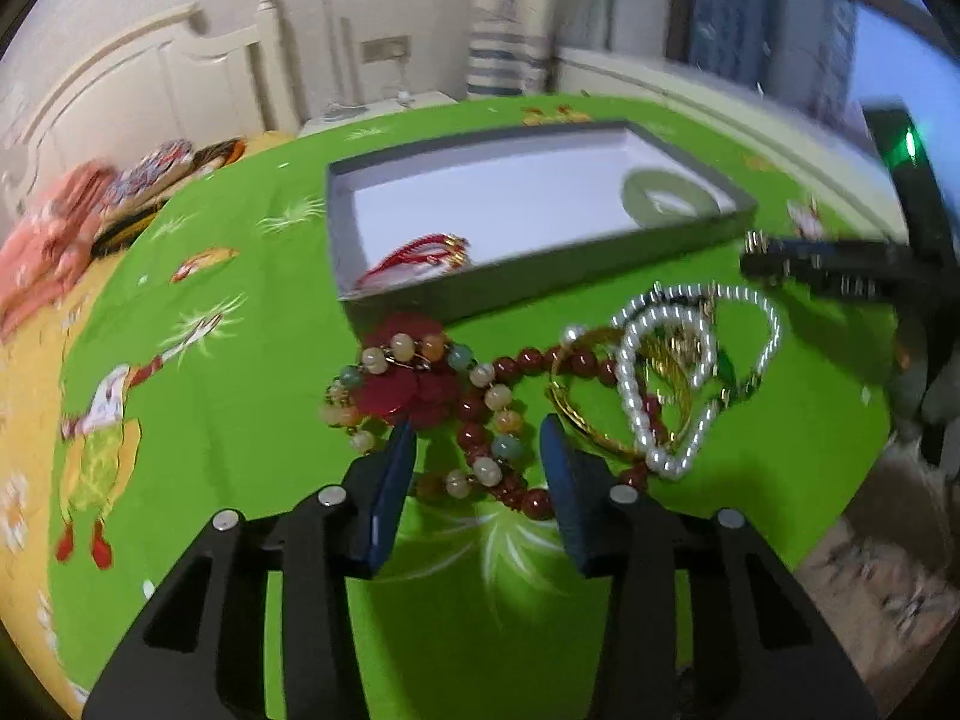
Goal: Organize jewelry
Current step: 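Grasp the gold ring with the right tool while the left tool grasps the bead bracelet, then lower the ring and bead bracelet into the tray and open both tools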
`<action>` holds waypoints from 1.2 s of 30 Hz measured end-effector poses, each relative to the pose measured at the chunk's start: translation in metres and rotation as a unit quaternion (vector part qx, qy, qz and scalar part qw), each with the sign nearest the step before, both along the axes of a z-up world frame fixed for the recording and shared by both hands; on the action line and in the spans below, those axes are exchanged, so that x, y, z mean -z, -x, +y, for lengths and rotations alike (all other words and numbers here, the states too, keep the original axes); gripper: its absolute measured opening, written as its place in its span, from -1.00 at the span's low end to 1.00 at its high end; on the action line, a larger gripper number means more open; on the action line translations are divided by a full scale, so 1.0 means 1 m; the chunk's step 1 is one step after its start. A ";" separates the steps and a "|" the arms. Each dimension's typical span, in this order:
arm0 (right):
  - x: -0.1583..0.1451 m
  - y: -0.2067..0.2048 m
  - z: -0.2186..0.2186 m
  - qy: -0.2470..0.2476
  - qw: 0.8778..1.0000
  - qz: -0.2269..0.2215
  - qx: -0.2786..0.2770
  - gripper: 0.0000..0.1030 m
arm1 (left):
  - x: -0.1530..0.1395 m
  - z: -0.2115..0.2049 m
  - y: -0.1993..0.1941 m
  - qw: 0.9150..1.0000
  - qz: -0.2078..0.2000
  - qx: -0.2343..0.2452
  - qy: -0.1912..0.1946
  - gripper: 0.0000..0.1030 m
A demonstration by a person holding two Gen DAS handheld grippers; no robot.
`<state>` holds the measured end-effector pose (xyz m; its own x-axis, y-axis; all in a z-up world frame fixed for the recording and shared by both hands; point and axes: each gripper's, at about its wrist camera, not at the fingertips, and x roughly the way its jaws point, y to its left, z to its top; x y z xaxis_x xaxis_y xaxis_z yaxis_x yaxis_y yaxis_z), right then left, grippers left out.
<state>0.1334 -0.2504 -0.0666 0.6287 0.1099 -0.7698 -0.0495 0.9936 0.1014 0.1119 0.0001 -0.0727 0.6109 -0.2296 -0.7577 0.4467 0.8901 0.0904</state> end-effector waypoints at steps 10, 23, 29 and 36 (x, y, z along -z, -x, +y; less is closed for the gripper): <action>-0.003 0.004 0.000 -0.006 1.000 -0.016 -0.004 -0.25 | -0.010 0.004 -0.001 1.000 -0.001 0.007 0.012 -0.81; -0.036 0.020 -0.003 -0.008 0.997 -0.074 -0.004 -0.25 | -0.075 0.053 -0.014 0.992 -0.021 -0.026 0.123 -0.81; -0.046 0.023 -0.002 -0.005 0.996 -0.085 -0.011 -0.25 | -0.091 0.051 -0.017 0.993 -0.034 -0.022 0.115 -0.81; -0.054 0.010 0.000 0.005 0.996 -0.088 -0.017 -0.25 | -0.120 0.042 -0.033 0.992 -0.056 -0.008 0.116 -0.81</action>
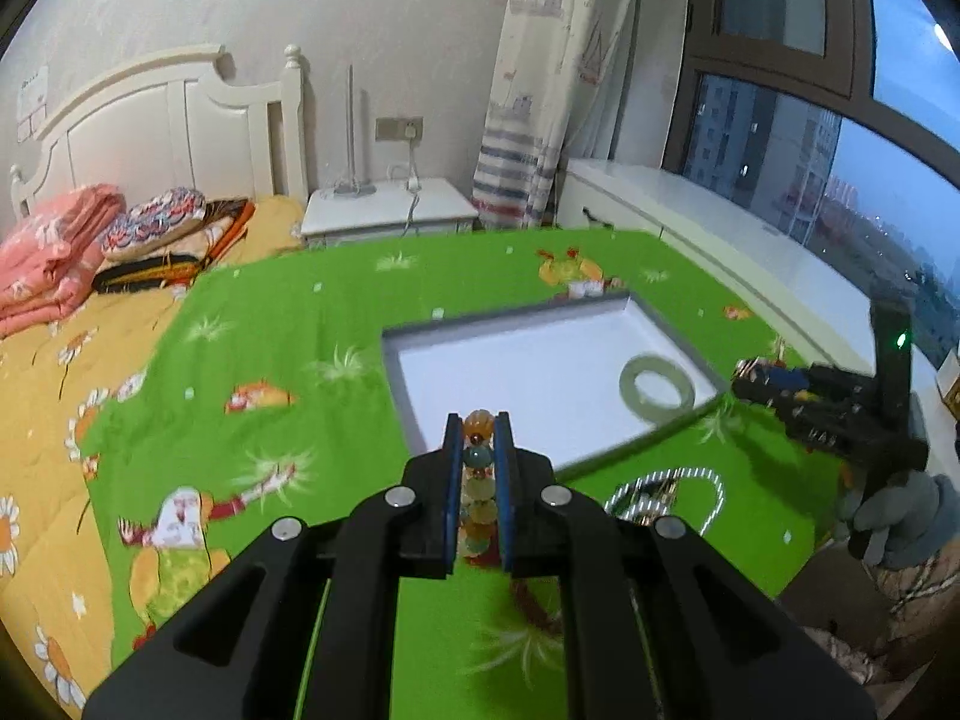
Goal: Organize jewelry
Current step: 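Lower the ring and bead bracelet into the tray and open both tools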
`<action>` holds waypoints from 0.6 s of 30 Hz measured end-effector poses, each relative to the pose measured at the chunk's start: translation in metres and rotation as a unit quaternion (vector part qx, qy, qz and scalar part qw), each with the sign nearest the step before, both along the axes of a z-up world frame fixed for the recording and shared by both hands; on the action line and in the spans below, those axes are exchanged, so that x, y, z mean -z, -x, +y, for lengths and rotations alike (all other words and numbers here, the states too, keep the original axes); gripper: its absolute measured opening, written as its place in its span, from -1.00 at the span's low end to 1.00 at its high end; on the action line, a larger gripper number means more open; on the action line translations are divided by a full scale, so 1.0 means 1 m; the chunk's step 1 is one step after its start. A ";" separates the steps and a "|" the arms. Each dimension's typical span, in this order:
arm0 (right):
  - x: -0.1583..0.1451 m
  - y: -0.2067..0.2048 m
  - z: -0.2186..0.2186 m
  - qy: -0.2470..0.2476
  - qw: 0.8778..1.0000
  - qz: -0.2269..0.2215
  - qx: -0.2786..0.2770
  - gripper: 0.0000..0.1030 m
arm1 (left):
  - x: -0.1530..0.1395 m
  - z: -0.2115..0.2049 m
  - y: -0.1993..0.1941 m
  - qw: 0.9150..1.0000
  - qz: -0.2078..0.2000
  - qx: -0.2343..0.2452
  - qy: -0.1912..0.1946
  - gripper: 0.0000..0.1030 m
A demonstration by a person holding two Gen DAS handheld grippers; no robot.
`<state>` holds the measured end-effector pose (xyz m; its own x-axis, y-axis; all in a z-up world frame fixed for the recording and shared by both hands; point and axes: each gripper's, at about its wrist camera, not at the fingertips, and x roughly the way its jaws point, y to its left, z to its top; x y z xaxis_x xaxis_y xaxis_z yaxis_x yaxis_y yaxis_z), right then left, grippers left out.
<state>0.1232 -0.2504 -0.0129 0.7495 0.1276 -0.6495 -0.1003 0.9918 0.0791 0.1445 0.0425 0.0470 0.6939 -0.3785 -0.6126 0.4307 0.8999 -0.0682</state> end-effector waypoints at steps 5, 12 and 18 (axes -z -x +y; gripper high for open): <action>-0.004 -0.015 0.003 0.012 1.000 -0.003 -0.009 -0.24 | -0.020 -0.008 -0.024 1.000 -0.012 0.006 -0.005 -0.81; -0.007 -0.047 0.008 0.018 1.000 0.003 -0.019 -0.24 | -0.025 -0.030 -0.072 1.000 -0.002 0.015 -0.021 -0.80; 0.000 -0.085 0.007 0.011 0.999 0.027 -0.035 -0.24 | 0.002 -0.053 -0.117 0.998 0.010 -0.004 -0.070 -0.80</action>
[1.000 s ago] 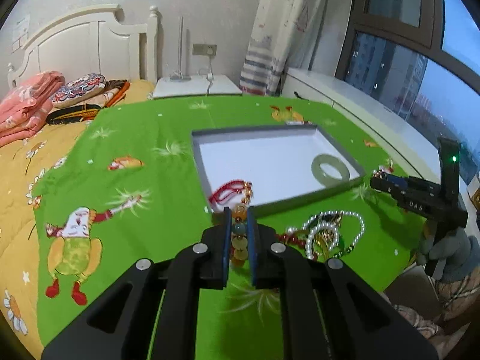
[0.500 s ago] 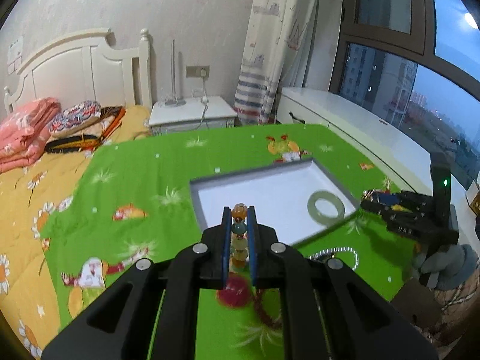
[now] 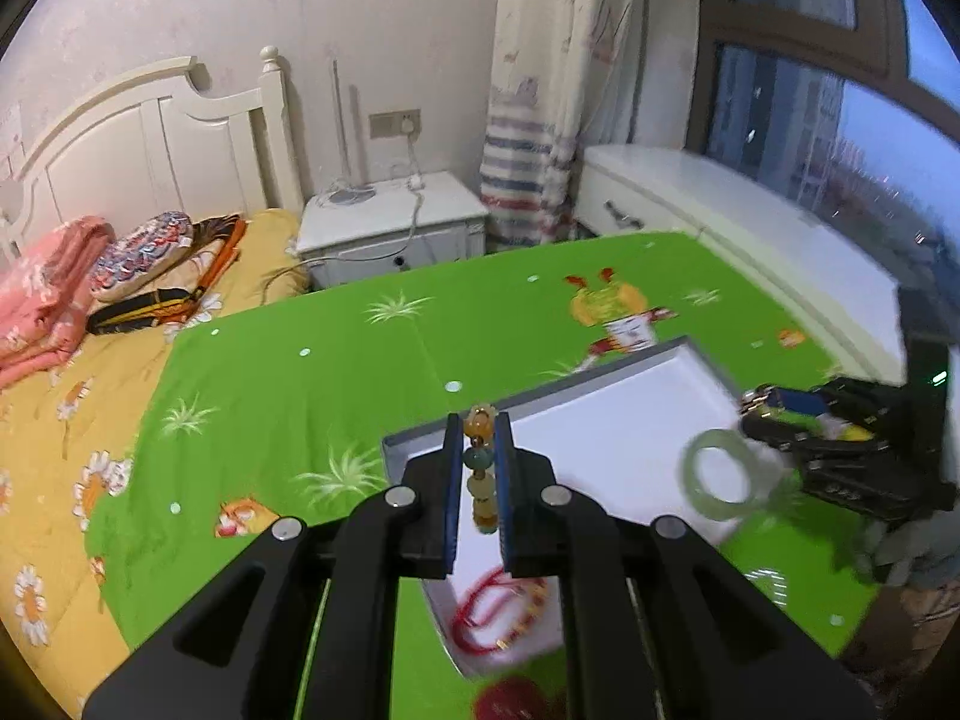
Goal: Organize jewelry
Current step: 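Lower the ring and bead bracelet into the tray and open both tools, then reach into the pearl strands and grasp the gold bangle with the right tool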
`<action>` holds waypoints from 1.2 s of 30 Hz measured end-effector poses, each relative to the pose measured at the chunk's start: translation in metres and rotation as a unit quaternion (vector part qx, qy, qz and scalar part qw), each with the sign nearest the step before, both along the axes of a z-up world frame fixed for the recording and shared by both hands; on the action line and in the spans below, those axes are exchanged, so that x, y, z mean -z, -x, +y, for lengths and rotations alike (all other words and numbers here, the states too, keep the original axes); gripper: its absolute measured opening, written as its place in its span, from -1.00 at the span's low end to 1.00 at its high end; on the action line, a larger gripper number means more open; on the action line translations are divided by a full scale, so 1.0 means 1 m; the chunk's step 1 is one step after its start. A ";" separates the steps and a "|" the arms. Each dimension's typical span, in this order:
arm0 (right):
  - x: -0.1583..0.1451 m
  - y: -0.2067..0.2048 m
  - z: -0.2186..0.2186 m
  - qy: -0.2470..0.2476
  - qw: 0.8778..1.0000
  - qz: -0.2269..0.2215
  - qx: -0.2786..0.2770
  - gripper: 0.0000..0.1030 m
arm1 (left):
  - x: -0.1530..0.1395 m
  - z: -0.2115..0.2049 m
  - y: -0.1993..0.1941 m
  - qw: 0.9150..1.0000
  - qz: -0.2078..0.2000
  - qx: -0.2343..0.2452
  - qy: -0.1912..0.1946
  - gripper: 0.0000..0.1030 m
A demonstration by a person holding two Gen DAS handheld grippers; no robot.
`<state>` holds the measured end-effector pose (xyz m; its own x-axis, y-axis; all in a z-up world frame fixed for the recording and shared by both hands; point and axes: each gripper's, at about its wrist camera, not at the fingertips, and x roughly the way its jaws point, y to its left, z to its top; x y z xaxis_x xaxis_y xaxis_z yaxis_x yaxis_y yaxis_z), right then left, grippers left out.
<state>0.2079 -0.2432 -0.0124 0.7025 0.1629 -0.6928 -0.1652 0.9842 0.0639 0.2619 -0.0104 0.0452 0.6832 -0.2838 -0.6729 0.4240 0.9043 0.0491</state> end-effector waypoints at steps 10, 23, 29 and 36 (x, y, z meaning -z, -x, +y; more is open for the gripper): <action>0.022 -0.074 0.005 0.025 0.997 0.065 -0.018 -0.24 | 0.045 -0.034 -0.040 0.995 0.006 -0.028 -0.100 -0.78; 0.019 -0.054 -0.015 -0.030 0.999 0.044 -0.002 -0.09 | 0.074 -0.026 -0.015 0.993 0.008 -0.058 -0.105 0.48; 0.001 -0.006 -0.010 -0.035 0.999 0.008 -0.005 0.14 | 0.052 0.003 0.035 0.994 -0.028 -0.099 -0.049 0.85; 0.001 0.047 -0.006 -0.051 0.999 -0.010 0.004 0.24 | 0.056 0.033 0.088 0.992 -0.011 -0.123 0.011 0.90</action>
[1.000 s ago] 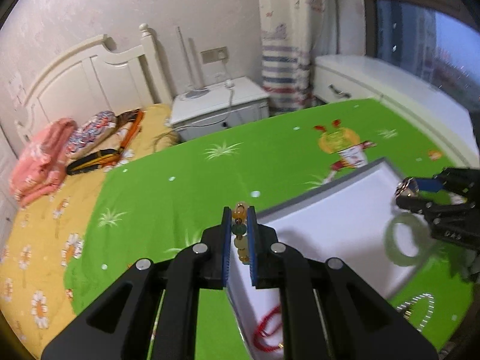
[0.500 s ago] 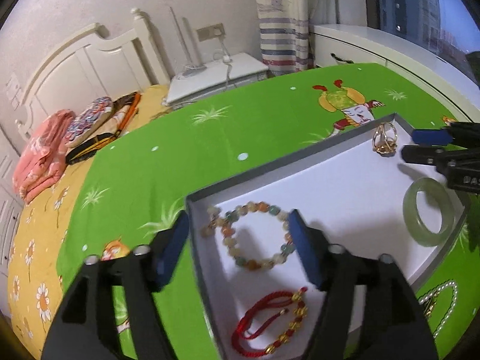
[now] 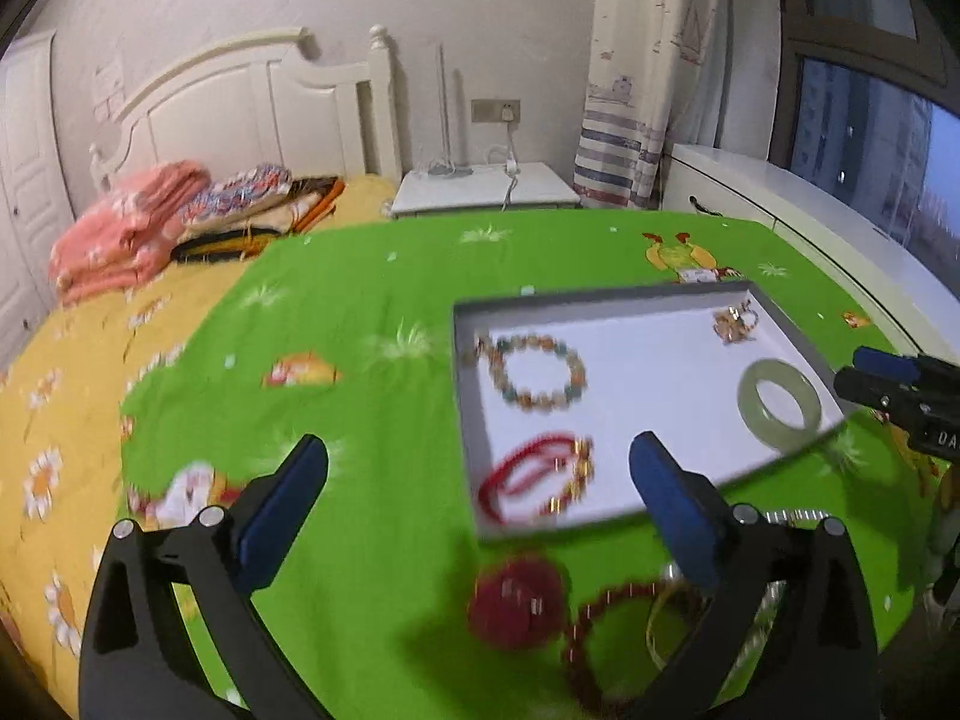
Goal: Organize jewelry
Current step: 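Reach into the pearl strands and grasp the gold bangle with the right tool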
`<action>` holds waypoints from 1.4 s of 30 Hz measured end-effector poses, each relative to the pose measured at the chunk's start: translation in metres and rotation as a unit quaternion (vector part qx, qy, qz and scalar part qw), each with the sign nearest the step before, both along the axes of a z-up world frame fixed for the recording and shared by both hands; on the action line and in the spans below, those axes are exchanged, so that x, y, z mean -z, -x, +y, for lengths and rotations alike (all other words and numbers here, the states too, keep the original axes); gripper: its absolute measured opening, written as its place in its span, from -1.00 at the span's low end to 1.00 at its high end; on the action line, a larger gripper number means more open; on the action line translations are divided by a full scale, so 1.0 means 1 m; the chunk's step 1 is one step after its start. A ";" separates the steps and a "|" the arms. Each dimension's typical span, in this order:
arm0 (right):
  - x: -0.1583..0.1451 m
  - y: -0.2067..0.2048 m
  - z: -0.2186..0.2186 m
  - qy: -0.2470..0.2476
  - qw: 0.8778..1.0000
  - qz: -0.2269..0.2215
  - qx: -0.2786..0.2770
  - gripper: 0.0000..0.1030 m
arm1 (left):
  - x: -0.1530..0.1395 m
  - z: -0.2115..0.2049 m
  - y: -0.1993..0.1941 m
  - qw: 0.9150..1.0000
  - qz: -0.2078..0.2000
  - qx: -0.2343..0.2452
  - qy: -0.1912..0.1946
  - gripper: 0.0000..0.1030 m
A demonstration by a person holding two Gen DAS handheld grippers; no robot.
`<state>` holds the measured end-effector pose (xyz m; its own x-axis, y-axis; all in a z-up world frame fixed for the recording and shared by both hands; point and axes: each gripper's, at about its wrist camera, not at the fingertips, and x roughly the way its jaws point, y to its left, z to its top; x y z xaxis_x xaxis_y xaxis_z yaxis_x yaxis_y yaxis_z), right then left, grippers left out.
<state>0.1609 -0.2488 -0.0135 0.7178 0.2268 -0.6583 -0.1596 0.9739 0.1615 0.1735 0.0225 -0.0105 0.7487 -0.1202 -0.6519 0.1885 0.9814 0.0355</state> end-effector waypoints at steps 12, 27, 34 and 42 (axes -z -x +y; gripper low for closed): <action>0.027 0.065 -0.006 -0.008 0.999 0.028 0.017 0.26 | 0.039 0.053 0.063 0.997 0.048 -0.040 0.038 0.90; 0.030 0.081 0.079 -0.009 0.996 0.024 -0.089 0.20 | 0.059 0.050 0.071 0.998 0.050 -0.037 0.023 0.90; 0.029 0.081 0.123 0.003 0.988 0.028 -0.149 -0.02 | 0.065 0.057 0.073 0.998 0.045 -0.043 0.025 0.90; 0.024 0.064 0.176 0.039 0.977 0.021 -0.207 -0.22 | 0.062 0.063 0.079 0.998 0.025 -0.049 0.018 0.90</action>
<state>0.0970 -0.0723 -0.0379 0.5473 0.4388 -0.7126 -0.5366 0.8375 0.1036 0.0941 0.0858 -0.0728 0.7248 -0.0723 -0.6852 0.0928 0.9957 -0.0069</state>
